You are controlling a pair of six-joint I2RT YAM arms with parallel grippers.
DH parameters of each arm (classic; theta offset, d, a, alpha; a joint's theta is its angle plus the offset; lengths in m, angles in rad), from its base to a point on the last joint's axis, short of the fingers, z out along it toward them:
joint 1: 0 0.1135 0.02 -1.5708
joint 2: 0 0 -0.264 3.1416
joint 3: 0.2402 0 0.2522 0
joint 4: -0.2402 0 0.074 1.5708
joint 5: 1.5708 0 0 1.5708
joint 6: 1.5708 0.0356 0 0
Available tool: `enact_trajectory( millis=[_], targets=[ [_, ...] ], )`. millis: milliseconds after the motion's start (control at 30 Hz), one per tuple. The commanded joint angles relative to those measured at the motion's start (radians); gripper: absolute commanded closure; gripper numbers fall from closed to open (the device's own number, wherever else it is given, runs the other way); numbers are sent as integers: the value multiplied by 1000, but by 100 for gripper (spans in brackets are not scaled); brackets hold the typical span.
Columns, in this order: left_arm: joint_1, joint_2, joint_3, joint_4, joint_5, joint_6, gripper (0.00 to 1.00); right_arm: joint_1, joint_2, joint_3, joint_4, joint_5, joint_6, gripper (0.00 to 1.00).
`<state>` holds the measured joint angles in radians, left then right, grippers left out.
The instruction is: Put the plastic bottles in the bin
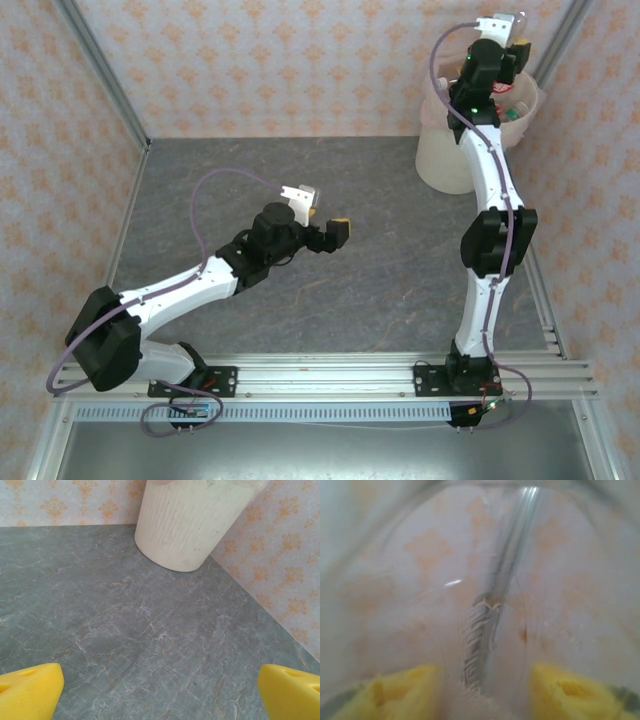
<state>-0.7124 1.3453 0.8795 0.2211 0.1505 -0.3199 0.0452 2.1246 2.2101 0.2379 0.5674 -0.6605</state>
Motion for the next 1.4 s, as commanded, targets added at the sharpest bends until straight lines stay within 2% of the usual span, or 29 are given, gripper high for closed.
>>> enact_trajectory(
  millis=[0,133,200,267,467,567,767,833,1000,1167,1267,1367],
  targets=[
    [10,-10,-3,38,-20,0,0,34,-15,-98,284,55,-238,60],
    [14,-5,1,31,-12,-8,0,9,-1,-138,316,58,-225,57],
    [15,-1,8,23,-5,-13,0,3,10,-89,228,41,-187,57],
    [15,6,10,28,-2,-20,0,1,10,-75,212,42,-173,57],
    [15,33,21,26,5,-39,0,17,-74,-238,295,38,-209,54],
    [14,55,33,26,11,-45,0,21,-128,-335,336,20,-175,54],
    [14,106,68,27,42,-60,0,36,-138,-381,331,33,-179,50],
    [15,118,75,29,47,-63,0,38,-135,-379,328,57,-154,48],
    [15,135,76,32,49,-63,0,6,-100,-361,146,121,49,44],
    [15,134,77,15,48,-51,0,-58,-15,-181,-147,98,222,41],
    [14,129,67,18,36,-50,0,-74,16,-116,-206,69,230,43],
    [16,127,65,18,34,-51,0,-80,54,-98,-104,90,141,43]
  ],
)
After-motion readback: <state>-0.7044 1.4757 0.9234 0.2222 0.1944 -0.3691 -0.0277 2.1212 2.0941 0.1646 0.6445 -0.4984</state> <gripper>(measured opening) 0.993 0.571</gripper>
